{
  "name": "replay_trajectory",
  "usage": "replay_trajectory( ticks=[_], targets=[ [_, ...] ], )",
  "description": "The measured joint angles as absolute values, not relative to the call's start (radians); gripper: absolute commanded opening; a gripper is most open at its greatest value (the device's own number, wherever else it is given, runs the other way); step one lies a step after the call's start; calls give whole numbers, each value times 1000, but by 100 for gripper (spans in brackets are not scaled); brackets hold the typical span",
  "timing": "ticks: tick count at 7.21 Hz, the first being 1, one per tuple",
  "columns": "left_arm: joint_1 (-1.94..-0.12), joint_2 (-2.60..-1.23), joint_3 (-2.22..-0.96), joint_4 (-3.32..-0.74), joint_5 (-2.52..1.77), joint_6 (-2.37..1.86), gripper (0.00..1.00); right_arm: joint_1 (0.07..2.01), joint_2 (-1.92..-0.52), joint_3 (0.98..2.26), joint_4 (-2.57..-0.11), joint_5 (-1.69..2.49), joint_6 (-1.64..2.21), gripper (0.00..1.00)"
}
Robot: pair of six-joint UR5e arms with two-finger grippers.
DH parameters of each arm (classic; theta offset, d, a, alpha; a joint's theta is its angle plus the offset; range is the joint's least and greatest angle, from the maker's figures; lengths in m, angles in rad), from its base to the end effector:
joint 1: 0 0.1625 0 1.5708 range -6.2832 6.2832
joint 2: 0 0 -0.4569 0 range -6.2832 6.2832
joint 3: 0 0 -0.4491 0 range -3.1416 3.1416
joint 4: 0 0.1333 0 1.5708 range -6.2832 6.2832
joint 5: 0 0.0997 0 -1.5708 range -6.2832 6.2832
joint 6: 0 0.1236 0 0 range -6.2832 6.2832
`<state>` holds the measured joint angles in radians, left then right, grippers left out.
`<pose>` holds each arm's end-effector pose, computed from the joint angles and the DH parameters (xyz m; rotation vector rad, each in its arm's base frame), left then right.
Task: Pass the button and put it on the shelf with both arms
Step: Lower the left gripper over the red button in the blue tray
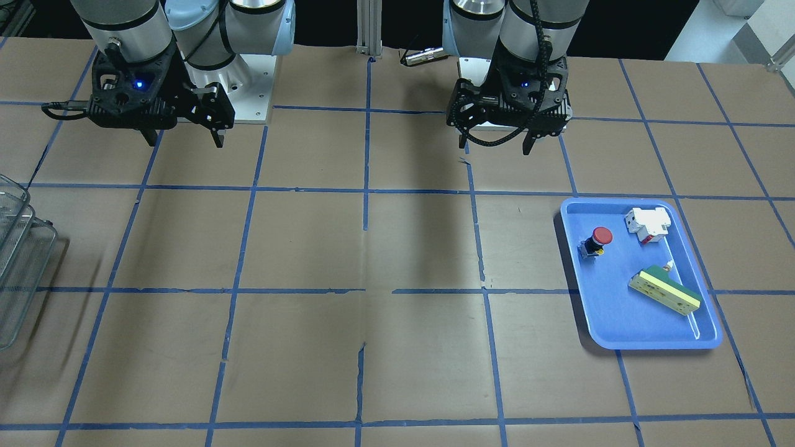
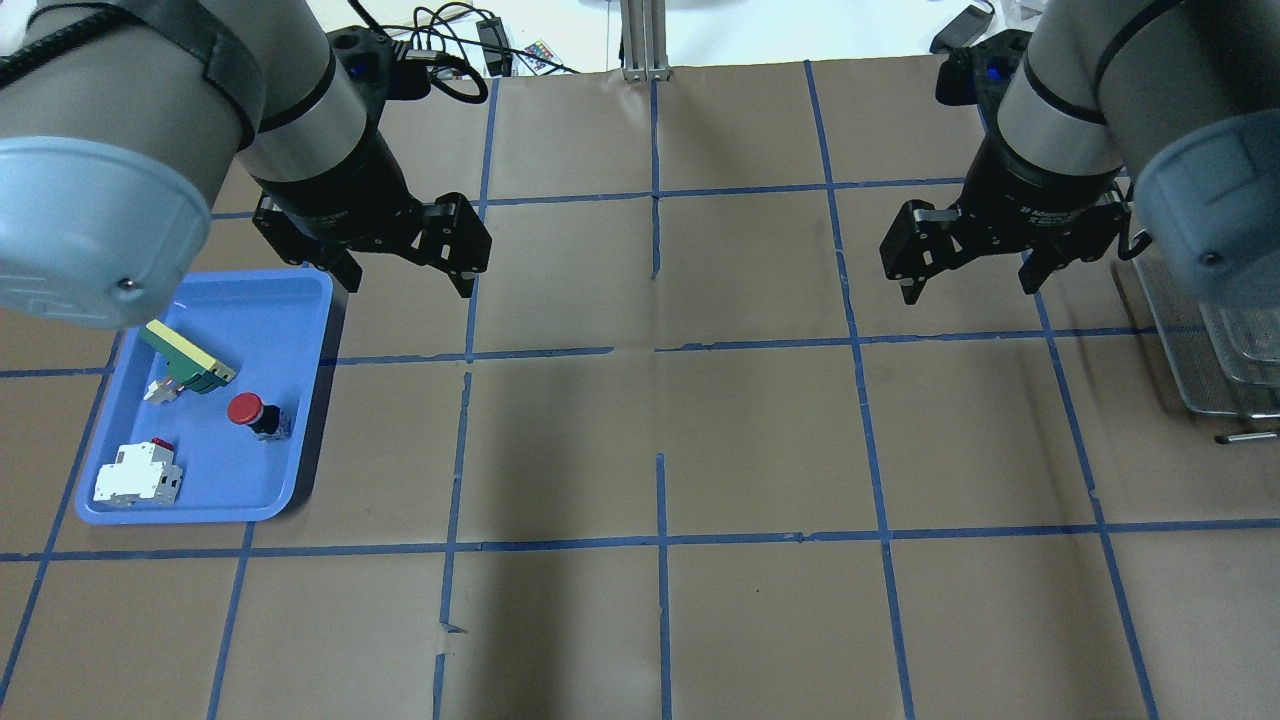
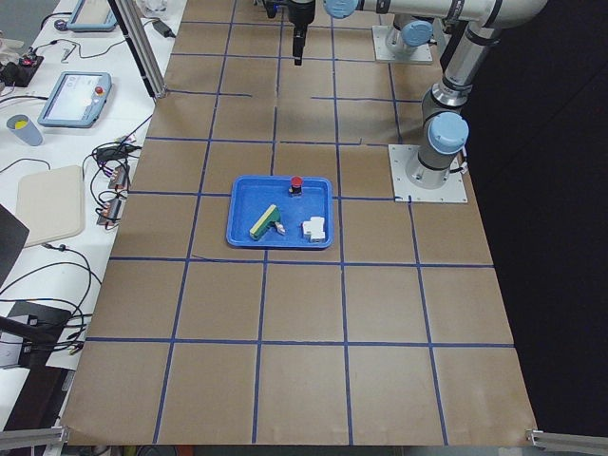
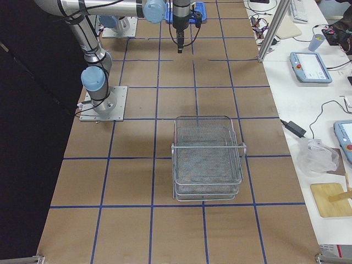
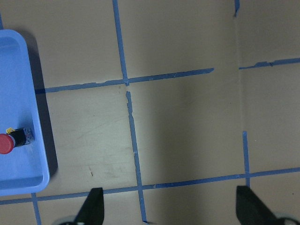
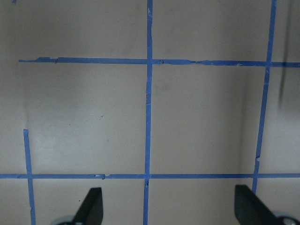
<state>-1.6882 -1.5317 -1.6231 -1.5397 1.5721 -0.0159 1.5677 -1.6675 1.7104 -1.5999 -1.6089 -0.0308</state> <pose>-0.1947 -0.5138 0.4913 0.1593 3.1373 -0.0282 0.1270 -0.5030 0.4731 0.0434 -3.1033 -0.0224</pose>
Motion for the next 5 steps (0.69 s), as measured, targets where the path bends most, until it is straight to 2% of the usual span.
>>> replay_trajectory(
  ticks=[2,4,5],
  targets=[
    [-1671,-1531,-1629,-1542,1572,-7,100,1568,-1667,1711,-1600,-1608,-30,100],
    [-1558,-1536,-1646,-1541,1571,11,100,1567,-1667,1712,-1600,-1608,-31,100],
    [-1460,-1549,-1654,-1538,1568,62,93,1567,-1667,1712,-1601,-1608,-32,100]
  ],
)
